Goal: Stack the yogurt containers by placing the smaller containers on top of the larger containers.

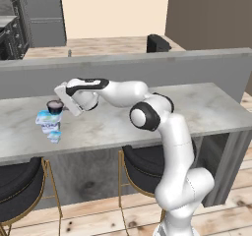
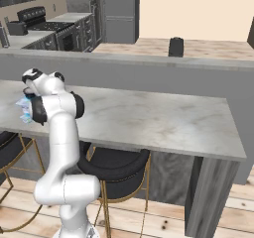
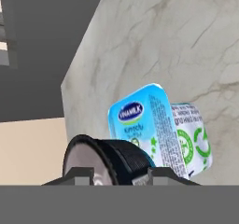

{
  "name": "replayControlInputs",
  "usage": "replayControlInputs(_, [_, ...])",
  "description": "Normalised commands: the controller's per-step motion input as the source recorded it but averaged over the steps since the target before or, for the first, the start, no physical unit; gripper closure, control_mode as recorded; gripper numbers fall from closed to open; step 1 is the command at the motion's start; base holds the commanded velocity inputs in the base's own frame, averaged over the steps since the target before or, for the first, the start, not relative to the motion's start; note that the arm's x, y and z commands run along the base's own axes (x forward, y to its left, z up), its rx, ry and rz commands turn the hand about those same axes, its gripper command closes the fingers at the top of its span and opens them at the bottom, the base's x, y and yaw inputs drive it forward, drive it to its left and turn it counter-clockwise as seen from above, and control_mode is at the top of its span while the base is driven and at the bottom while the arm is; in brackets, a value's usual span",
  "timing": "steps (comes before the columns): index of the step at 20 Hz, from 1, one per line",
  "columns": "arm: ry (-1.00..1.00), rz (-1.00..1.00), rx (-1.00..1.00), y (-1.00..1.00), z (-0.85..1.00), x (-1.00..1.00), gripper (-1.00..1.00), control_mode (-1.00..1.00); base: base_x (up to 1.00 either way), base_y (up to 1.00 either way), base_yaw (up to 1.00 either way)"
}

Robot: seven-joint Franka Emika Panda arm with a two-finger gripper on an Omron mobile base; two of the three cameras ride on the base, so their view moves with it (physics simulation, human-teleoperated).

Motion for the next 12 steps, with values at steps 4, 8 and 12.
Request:
replayControlInputs(4, [0.01, 0.00, 0.00, 0.10, -0.11, 0.08, 1.00, -1.00, 0.00, 0.00, 0.00])
replayControlInputs(8, [0.01, 0.00, 0.00, 0.13, -0.06, 0.09, 1.00, -1.00, 0.00, 0.00, 0.00])
replayControlInputs(12, [0.01, 0.00, 0.00, 0.14, -0.02, 0.06, 1.00, -1.00, 0.00, 0.00, 0.00])
